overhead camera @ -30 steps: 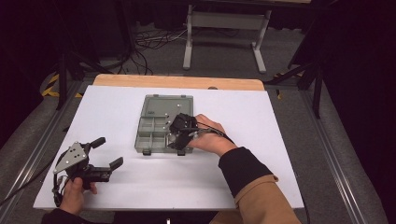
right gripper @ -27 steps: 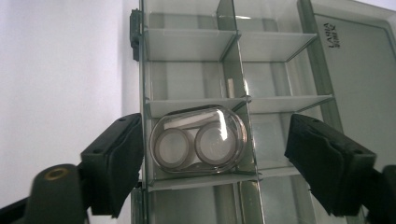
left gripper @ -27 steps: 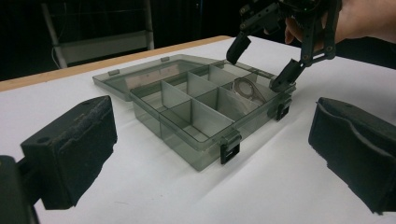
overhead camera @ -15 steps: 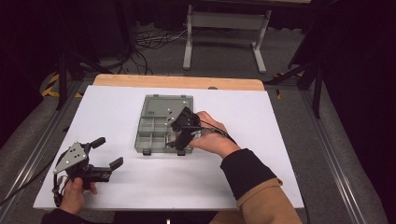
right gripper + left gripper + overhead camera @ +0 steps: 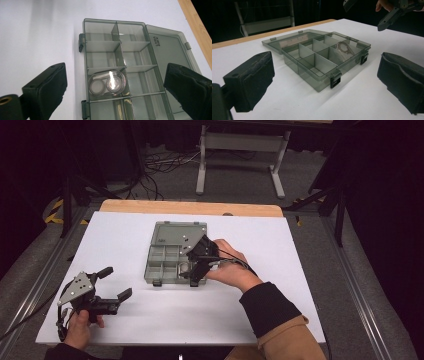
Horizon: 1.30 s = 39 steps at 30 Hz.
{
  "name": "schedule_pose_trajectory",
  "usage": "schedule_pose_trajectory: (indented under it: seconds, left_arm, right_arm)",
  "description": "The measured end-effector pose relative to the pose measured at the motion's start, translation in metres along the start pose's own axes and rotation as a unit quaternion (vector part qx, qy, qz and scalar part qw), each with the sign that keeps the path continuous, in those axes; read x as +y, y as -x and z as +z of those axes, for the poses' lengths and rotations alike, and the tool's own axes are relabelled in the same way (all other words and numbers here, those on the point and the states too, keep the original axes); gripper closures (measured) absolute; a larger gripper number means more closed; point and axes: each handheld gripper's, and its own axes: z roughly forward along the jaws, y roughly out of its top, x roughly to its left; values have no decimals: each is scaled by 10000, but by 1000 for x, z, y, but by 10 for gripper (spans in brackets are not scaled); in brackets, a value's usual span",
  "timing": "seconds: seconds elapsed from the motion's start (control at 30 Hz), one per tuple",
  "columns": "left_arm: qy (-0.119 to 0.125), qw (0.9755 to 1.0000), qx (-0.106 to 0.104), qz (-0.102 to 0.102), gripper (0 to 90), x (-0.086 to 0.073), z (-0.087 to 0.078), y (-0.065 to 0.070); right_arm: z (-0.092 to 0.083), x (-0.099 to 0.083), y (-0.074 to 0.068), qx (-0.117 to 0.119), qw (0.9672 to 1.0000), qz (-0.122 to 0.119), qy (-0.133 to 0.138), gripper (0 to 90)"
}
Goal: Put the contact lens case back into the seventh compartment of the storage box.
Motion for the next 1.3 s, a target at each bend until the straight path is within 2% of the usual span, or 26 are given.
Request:
schedule_pose_trajectory:
  seconds: [0.4, 0.7, 1.03, 1.3]
  left_arm:
    - [-7, 10000, 10, 21, 20, 0, 0, -1]
    - [-6, 10000, 15, 15, 20, 0, 0, -1]
    - [-1, 10000, 22, 15, 20, 0, 0, -1]
    - [15, 10000, 24, 19, 20, 0, 0, 0]
  right_arm:
    - [-17, -6, -9, -75, 9998, 14, 157, 56]
    - [-32, -16, -15, -213, 9991, 158, 318, 56]
    - [-52, -26, -30, -416, 9970, 344, 546, 63]
    - [-67, -42, -42, -590, 9935, 588, 773, 68]
